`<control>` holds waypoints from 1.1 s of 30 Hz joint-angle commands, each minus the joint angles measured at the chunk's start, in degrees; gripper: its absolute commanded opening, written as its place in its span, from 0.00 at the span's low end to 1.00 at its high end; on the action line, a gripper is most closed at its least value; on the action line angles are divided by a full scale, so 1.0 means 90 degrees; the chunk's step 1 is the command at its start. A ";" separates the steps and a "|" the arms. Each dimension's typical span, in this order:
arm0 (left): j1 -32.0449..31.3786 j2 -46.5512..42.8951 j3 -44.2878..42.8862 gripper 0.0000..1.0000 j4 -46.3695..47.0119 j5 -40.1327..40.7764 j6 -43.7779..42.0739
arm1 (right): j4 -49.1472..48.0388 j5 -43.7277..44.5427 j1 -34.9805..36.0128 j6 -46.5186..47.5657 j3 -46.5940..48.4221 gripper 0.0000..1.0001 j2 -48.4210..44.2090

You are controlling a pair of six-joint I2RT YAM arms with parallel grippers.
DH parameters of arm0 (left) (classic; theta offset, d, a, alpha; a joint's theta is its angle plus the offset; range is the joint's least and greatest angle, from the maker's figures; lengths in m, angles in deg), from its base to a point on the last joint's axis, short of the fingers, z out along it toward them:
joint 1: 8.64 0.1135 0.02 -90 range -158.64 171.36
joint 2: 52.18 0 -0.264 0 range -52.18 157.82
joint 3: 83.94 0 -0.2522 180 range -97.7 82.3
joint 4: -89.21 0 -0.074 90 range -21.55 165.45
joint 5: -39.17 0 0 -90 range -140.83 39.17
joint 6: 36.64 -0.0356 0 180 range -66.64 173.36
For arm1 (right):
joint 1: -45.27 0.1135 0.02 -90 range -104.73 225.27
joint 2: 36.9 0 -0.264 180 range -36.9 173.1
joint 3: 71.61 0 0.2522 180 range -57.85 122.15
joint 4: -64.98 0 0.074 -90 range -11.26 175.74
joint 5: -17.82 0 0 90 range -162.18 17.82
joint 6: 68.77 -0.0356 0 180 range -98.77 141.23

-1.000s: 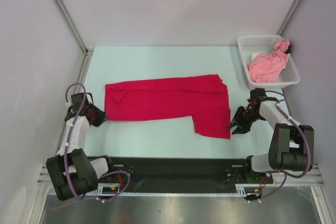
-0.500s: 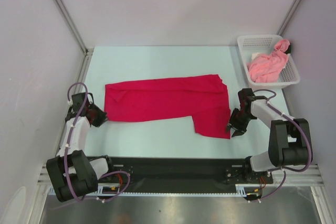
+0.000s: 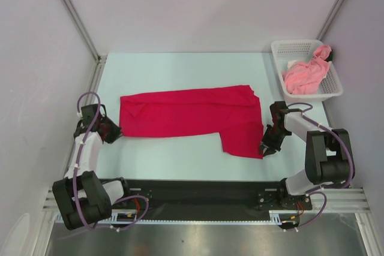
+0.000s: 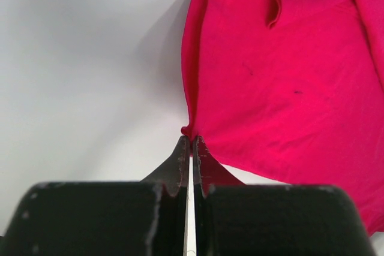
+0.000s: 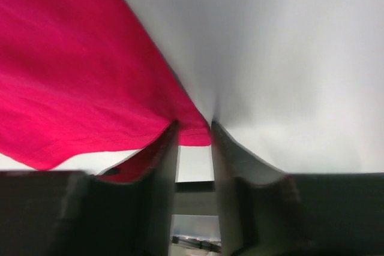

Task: Fold and stack the t-shirts
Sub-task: Flatten the tshirt out

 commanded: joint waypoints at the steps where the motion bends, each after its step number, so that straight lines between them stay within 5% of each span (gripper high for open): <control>1: -0.0030 0.0007 -0.0324 0.00 0.0073 -0.0064 -0.0172 | -0.0370 0.0155 0.0142 -0.0060 -0.0100 0.25 0.0337; 10: -0.0235 0.0017 -0.0528 0.00 0.0561 -0.0444 0.0218 | -0.0098 0.0430 -0.0023 -0.0051 0.0824 0.00 -0.0344; 14: -0.0391 -0.0013 -0.1240 0.00 0.0513 -0.0338 0.0160 | 0.0254 0.0186 -0.0159 -0.0080 0.2005 0.00 -0.1145; 22: -0.0508 0.0455 -0.4539 0.00 0.0239 -0.0774 -0.0336 | 0.0693 -0.0175 -0.0326 0.0300 0.4800 0.00 -0.2445; 28: -0.1533 0.0291 -0.6533 0.00 0.0180 -0.0806 -0.1167 | 0.0607 -0.0265 -0.0103 0.0622 0.6832 0.00 -0.3011; 32: -0.2575 -0.0100 -0.7568 0.00 -0.0462 0.0664 -0.1723 | 0.0411 -0.0011 0.0084 0.0965 0.7692 0.00 -0.3383; 33: -0.2743 -0.0187 -0.8024 0.00 -0.0793 0.1597 -0.1841 | 0.0382 0.0028 0.0104 0.1052 0.7829 0.00 -0.3451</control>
